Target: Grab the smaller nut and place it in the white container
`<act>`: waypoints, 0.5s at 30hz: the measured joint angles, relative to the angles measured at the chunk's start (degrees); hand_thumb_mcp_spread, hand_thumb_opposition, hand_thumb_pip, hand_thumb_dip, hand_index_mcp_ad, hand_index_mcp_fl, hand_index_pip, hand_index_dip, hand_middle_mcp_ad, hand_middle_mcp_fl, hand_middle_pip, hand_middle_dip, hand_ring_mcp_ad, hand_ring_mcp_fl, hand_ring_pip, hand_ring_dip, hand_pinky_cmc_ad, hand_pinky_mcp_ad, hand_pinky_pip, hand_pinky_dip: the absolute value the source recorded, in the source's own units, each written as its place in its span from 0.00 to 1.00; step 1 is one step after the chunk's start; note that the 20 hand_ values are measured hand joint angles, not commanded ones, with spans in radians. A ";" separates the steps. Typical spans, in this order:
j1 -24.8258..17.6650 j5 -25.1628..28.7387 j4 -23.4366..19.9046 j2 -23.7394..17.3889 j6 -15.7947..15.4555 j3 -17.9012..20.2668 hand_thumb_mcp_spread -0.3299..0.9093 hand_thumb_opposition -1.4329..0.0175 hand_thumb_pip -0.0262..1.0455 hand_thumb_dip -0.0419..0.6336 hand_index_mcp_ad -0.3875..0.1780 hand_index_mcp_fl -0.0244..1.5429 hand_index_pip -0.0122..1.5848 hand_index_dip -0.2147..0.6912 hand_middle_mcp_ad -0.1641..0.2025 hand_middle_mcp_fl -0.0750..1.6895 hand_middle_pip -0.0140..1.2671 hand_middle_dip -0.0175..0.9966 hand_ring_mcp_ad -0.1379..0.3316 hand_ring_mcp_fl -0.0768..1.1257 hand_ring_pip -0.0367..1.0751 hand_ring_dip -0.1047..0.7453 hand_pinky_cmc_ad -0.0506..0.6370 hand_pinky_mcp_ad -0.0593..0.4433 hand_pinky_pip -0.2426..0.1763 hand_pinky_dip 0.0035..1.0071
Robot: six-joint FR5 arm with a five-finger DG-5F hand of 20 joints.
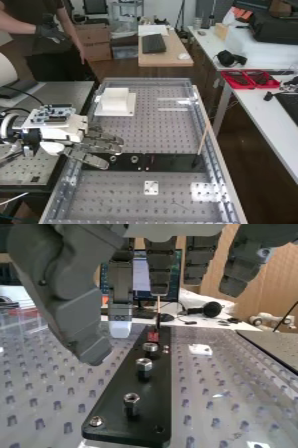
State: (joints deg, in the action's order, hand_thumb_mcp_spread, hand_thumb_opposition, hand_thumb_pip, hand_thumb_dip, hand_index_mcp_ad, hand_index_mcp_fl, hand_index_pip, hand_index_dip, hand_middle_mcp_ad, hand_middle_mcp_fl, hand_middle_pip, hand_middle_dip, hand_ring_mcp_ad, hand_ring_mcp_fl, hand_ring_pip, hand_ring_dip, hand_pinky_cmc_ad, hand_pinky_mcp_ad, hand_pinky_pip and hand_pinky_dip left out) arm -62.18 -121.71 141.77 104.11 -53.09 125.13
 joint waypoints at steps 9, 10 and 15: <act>0.52 -0.22 -1.39 1.42 -1.48 0.43 0.58 0.39 0.70 0.44 0.46 0.03 0.88 0.59 0.63 0.10 0.10 0.24 0.61 0.06 0.10 0.22 0.61 0.70 0.44 0.13; 0.54 -0.22 -1.43 1.44 -1.49 0.42 0.59 0.39 0.70 0.44 0.46 0.03 0.88 0.59 0.63 0.10 0.11 0.24 0.61 0.06 0.10 0.22 0.61 0.70 0.44 0.13; 0.87 -0.13 -1.88 2.30 -2.46 0.29 0.59 0.39 0.70 0.44 0.46 0.03 0.88 0.59 0.63 0.10 0.11 0.24 0.60 0.06 0.10 0.22 0.58 0.69 0.44 0.13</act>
State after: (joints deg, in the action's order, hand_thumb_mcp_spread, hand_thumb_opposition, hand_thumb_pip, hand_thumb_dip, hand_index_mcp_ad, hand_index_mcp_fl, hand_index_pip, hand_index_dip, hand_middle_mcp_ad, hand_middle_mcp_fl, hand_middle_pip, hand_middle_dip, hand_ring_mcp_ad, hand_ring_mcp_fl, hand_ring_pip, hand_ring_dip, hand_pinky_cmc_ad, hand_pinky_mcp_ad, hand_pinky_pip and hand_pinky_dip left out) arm -61.31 -121.84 139.89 106.41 -55.54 125.41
